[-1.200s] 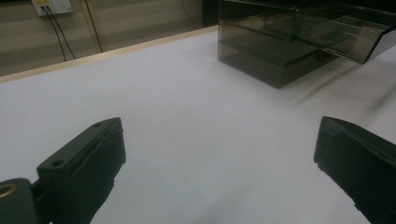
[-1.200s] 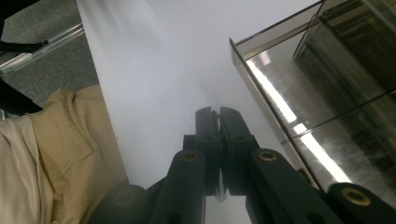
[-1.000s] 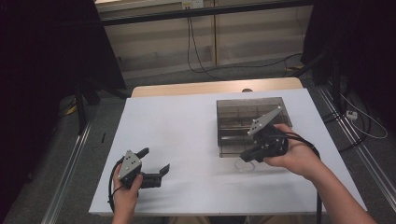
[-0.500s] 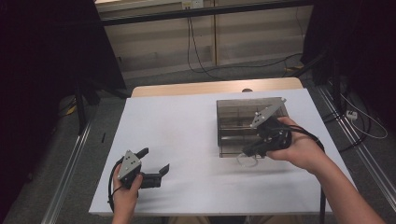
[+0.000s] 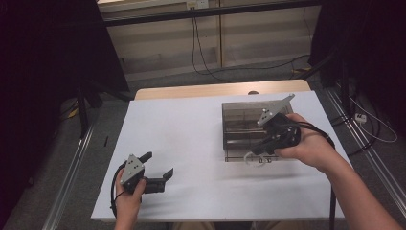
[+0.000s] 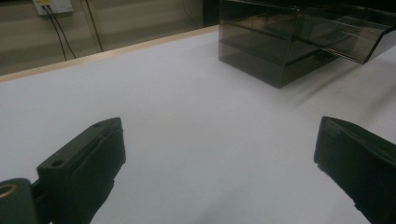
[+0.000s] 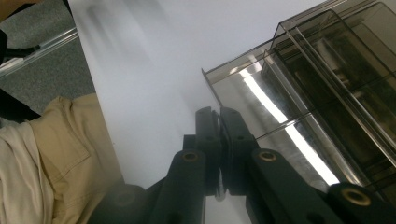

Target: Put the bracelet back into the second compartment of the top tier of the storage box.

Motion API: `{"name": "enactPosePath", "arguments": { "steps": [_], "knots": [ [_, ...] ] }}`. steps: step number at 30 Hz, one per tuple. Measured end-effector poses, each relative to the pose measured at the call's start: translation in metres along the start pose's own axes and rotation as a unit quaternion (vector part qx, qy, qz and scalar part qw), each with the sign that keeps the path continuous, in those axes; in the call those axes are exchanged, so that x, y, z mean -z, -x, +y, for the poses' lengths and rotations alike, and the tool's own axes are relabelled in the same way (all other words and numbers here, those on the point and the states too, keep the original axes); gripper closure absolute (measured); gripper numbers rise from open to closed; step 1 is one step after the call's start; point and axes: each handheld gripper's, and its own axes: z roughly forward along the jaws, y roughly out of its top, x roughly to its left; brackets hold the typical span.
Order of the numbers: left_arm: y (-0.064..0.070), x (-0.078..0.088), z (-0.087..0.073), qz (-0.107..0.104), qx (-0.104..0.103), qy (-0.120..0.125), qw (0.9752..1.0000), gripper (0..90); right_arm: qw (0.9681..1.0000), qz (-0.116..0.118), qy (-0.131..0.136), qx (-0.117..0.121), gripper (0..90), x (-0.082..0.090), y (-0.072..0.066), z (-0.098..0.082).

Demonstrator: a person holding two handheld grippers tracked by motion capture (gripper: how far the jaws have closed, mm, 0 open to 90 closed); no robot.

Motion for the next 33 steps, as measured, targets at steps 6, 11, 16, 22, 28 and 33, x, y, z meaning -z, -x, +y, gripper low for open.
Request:
{"name": "enactPosePath", "arguments": {
  "steps": [6,11,16,22,28,33],
  "knots": [
    [0.000,0.000,0.000,0.000,-0.001,0.000,1.0000,2.4,1.0000,-0.001,0.003,0.003,87.3,0.005,0.003,0.003],
    [0.000,0.000,0.000,-0.001,0.008,-0.003,1.0000,2.4,1.0000,-0.007,0.003,0.004,87.3,0.009,0.005,0.005],
    [-0.001,0.001,-0.001,0.000,0.006,-0.003,1.0000,2.4,0.9999,-0.010,0.003,0.004,87.3,0.013,0.009,0.008],
    [-0.001,0.001,-0.001,0.003,0.002,-0.003,1.0000,2.4,0.9999,-0.014,0.002,0.005,87.3,0.017,0.013,0.012],
    [-0.001,0.001,-0.001,0.003,0.003,-0.004,1.0000,2.4,0.9997,-0.022,0.006,0.005,87.3,0.020,0.019,0.015],
    [-0.001,0.002,-0.001,0.004,0.003,-0.003,1.0000,2.4,0.9997,-0.024,0.008,0.004,87.3,0.020,0.023,0.016]
  ]
}}
